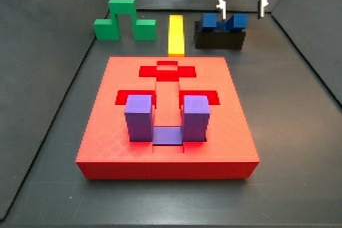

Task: Pick up the blue object. Move up. Place the blue object on the fixture. Regrasp the blue object. Move to above the board. Insert the blue object.
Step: Regrasp the blue object.

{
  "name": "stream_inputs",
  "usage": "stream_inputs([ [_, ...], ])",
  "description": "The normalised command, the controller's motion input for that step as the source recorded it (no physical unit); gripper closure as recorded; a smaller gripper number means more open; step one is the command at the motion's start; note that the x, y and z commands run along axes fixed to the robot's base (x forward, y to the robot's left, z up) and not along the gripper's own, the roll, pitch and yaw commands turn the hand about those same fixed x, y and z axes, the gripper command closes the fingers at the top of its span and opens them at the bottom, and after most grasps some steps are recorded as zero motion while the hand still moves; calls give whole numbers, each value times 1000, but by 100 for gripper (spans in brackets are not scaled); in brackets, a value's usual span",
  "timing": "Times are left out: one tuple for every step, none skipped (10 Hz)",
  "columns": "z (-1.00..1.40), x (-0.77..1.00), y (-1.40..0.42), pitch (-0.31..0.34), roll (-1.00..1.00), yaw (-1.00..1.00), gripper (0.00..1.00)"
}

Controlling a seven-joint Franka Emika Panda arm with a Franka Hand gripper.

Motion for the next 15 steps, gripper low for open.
stream_inputs([
  [94,0,0,0,694,0,0],
  [154,0,-17,0,720,0,0],
  [189,-71,-29,0,749,0,0],
  [166,-43,-80,0,754,0,0],
  [40,0,-123,-109,854,0,0],
  [14,-34,-146,-237,943,0,0],
  [40,-46,-131,-343,951,0,0],
  [29,-97,-109,-366,966,0,0],
  [51,-200,-77,-326,986,0,0],
  [51,-183,-63,-280,966,0,0],
  [31,-120,-69,-220,960,0,0],
  [0,-51,-80,-143,997,0,0],
  [0,0,-94,0,1000,0,0],
  [0,17,-140,117,1000,0,0],
  [0,100,-160,360,1000,29,0],
])
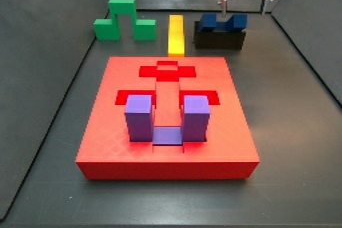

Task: Pick up the blue object. Move up. Place the blue object on the fixture. Regrasp the blue object. Move to above the board. Insert the blue object.
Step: Regrasp the blue object.

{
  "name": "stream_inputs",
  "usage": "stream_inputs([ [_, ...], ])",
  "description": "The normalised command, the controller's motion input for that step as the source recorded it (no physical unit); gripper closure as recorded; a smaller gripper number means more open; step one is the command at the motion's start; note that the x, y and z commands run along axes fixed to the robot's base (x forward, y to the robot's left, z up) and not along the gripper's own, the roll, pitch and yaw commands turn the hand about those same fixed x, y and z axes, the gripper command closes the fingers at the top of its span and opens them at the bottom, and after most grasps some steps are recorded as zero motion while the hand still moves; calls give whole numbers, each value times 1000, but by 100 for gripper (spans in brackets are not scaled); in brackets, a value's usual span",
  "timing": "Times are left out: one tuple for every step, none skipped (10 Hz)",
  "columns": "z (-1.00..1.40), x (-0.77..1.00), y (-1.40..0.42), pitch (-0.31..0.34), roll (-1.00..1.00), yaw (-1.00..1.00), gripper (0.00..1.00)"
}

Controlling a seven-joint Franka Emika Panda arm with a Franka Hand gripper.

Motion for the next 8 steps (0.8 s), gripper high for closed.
stream_inputs([
  [0,29,-166,437,1000,29,0],
  [14,6,-151,457,1000,26,0],
  [3,29,-154,440,1000,26,0],
  [26,217,-146,440,1000,71,0],
  [11,351,-100,409,1000,94,0],
  [0,591,-117,260,1000,140,0],
  [-54,614,-154,109,931,180,0],
  [-91,540,-163,46,911,174,0],
])
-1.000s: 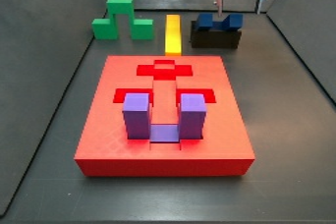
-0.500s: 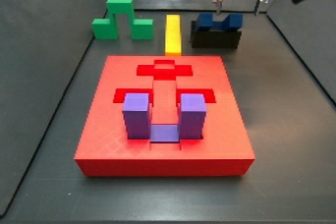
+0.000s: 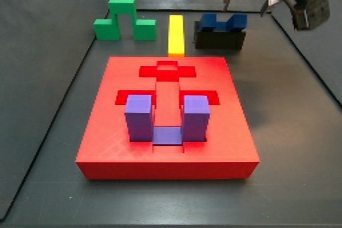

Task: Pick up the blue object. Move up. Place the blue object on the fixture. Regrasp the blue object. Move to above the board. Insert the blue object.
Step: Regrasp the blue object.

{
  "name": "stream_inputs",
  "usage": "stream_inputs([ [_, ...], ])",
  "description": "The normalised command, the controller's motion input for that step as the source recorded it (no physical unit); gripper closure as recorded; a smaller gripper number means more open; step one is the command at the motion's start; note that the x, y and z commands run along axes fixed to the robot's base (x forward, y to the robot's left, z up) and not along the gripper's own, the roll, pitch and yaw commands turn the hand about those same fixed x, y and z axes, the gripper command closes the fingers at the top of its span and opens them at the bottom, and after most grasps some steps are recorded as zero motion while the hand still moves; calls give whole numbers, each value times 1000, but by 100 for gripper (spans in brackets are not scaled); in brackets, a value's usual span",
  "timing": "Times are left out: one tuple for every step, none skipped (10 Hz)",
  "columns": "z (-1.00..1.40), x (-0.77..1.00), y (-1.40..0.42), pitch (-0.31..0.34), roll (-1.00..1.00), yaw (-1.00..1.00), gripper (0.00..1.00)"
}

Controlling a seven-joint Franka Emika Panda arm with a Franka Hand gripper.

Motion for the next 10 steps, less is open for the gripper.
stream_inputs([
  [-89,503,-166,6,894,171,0],
  [-100,443,-157,0,880,174,0],
  [-106,394,-117,17,929,177,0],
  [-140,309,-63,74,1000,163,0],
  [-131,309,-43,157,1000,154,0],
  [-209,186,-63,226,980,143,0],
  [-251,94,-91,246,897,123,0],
  [-249,111,-100,197,811,129,0],
  [-220,91,-126,160,723,134,0],
  [-134,0,-120,54,494,131,0],
])
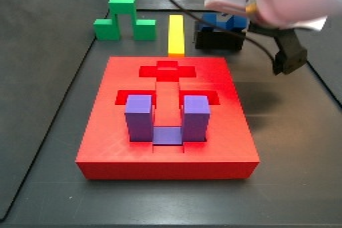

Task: Pick up the blue object. Move up. Place the blue object on the fixture. Regrasp the blue object. Move to above the board. Insert the blue object.
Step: Regrasp the blue object.

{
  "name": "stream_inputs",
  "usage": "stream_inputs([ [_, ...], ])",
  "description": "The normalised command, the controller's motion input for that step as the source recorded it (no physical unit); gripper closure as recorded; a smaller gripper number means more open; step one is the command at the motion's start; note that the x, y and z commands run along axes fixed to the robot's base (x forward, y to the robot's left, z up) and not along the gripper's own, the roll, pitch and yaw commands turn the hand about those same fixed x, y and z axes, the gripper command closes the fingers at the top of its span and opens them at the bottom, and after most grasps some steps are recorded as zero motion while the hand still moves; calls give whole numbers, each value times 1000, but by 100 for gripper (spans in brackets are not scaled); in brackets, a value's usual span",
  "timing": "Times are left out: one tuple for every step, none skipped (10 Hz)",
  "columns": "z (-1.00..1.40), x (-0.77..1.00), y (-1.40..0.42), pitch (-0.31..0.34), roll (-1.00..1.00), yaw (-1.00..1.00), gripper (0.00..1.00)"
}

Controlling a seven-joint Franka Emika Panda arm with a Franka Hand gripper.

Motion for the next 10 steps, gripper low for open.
stream_inputs([
  [-103,0,-60,-26,86,123,0],
  [-94,0,0,-217,-186,114,0],
  [-71,66,80,-451,-500,146,0],
  [-20,0,154,-597,-583,163,0],
  [0,0,97,-583,-400,189,0],
  [0,0,34,-314,-91,151,0],
  [0,0,63,-434,-263,211,0],
  [-91,-3,26,-391,-209,217,0],
  [-114,-31,9,-286,-134,180,0],
  [0,-29,46,-171,-80,146,0],
])
